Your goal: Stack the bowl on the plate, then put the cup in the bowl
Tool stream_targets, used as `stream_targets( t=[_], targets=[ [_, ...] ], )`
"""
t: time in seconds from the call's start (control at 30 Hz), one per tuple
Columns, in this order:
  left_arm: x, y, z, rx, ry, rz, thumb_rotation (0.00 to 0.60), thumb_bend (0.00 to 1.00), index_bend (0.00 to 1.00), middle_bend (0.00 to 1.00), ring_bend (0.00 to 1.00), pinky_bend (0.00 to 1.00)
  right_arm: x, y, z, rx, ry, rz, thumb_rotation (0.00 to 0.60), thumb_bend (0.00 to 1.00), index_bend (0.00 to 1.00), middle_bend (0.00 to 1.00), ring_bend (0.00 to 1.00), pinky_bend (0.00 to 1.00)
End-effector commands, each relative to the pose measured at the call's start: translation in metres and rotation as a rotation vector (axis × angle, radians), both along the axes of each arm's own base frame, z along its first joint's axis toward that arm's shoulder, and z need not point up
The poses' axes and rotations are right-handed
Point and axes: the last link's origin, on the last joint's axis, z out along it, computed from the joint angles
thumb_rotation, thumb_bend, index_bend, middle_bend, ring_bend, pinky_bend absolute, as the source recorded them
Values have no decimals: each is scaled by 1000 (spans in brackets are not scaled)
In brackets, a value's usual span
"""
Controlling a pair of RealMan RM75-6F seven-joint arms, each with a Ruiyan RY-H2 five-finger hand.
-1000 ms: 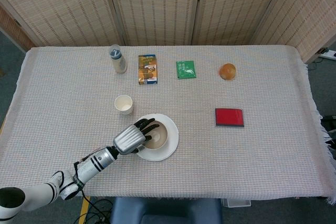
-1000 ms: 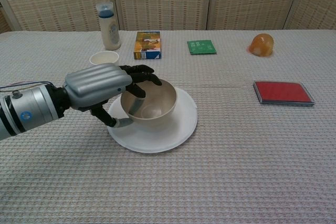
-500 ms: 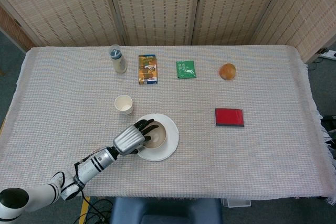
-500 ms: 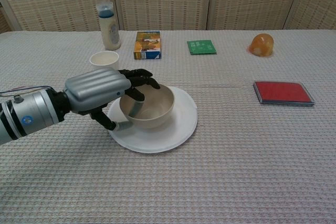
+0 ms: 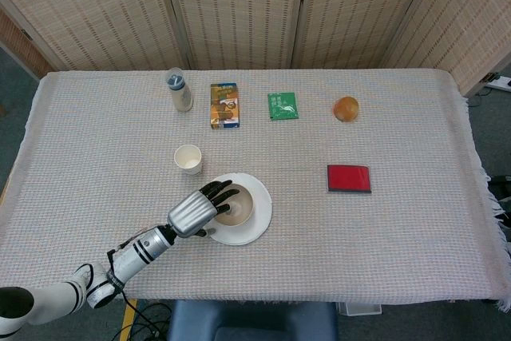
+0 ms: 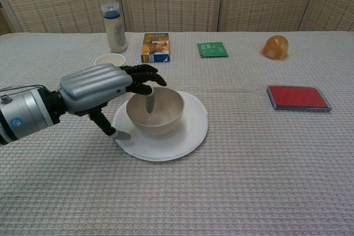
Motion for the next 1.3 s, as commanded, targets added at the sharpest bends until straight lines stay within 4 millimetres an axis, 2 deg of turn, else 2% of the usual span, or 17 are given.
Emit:
stream_targets(
  t=[0.03,0.37,0.57,0.73,0.87,1.3],
  targets=[
    [1,-3,16,27,-17,12,600,144,410,170,0,199,0,0,0,2,2,0,600,201,0,44,0,0],
    [-8,-12,93,153,-62,69,600,143,399,171,0,199,1,0,-1,-16,8,-7,600,205,0,44,0,0],
    [-27,-2,126,129,-72,221,600,138,358,171,0,199,1,-2,-2,-12,13,-10,600,207,0,44,0,0],
    [-41,17,130,37,-32,374,600,115,311,171,0,199,2,-2,-3,-8,19,-12,600,206,0,44,0,0],
    [-44,35,128,25,54,403,600,115,279,166,0,199,1,-3,-3,-11,19,-16,600,207,0,44,0,0],
    [-16,81,120,60,149,348,600,114,280,166,0,199,-2,-9,-3,-6,22,-39,600,207,0,44,0,0]
  ],
)
